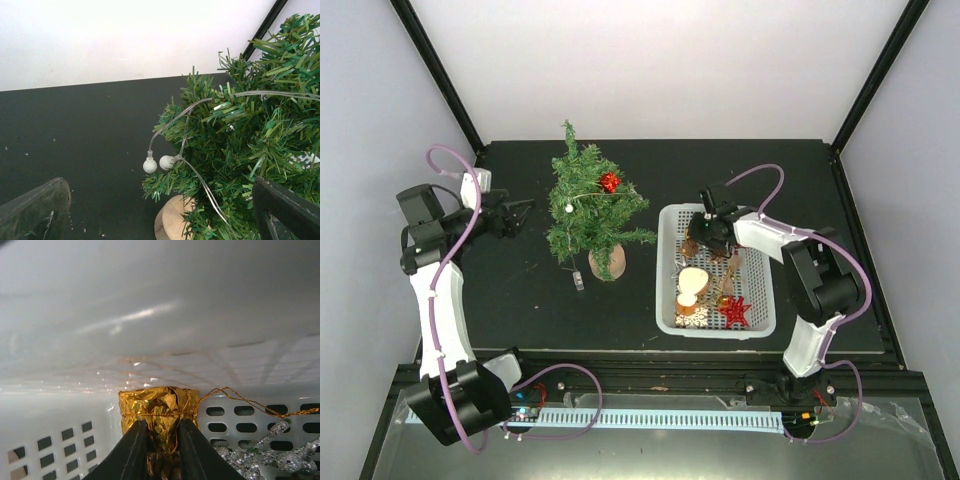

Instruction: Decorate the small christmas tree

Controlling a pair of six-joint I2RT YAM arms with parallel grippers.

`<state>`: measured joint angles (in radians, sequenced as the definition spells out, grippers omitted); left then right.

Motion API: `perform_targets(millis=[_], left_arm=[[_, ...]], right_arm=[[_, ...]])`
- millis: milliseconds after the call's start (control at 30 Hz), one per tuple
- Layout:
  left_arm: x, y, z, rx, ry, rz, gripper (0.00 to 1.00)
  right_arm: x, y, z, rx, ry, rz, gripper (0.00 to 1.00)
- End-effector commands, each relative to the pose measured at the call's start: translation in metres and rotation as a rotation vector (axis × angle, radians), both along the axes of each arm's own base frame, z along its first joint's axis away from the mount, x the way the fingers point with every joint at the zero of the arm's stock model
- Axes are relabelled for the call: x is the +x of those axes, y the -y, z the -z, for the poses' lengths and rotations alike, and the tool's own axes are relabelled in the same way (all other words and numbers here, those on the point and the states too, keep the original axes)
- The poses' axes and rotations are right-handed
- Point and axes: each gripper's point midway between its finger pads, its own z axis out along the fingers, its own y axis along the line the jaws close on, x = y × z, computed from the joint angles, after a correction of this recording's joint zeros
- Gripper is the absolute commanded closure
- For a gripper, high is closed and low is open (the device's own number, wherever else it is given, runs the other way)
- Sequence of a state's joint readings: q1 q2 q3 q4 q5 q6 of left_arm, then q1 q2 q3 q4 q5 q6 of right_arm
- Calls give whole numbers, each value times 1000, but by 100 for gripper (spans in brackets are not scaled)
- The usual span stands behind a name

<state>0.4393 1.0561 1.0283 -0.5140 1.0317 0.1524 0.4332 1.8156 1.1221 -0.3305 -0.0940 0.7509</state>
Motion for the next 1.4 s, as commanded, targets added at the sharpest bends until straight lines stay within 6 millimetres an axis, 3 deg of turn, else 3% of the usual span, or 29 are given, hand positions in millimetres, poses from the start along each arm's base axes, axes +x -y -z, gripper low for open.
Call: perform_targets(millis=[0, 133, 400, 667, 800, 933, 1067, 1200, 1367], left_arm=[[-2, 2, -3, -9, 19, 15, 1], [-3, 2, -5, 0, 25, 14, 1], [-11, 1, -29, 72, 71, -8, 1], [-35, 2, -77, 202, 168, -82, 1], [-63, 26, -103, 195, 219, 15, 1], [-114, 72, -125, 101, 296, 270, 1], [-161, 105, -134, 19, 337, 462, 1], [-183, 130, -126, -8, 315, 607, 1], [-182, 152, -107, -10, 229, 710, 2]], right_arm=[[-6, 6, 22, -56, -44, 4, 85], [-7, 9, 12, -53, -16, 7, 99], [-8, 19, -41, -65, 121, -6, 99], [-24, 28, -98, -54, 255, -46, 99], [-41, 31, -122, -27, 314, -79, 99], [-71, 19, -158, 89, 413, -199, 99], [-117, -1, -212, 291, 568, -376, 99], [-174, -17, -269, 540, 689, -547, 99], [-234, -37, -320, 715, 784, -731, 99]])
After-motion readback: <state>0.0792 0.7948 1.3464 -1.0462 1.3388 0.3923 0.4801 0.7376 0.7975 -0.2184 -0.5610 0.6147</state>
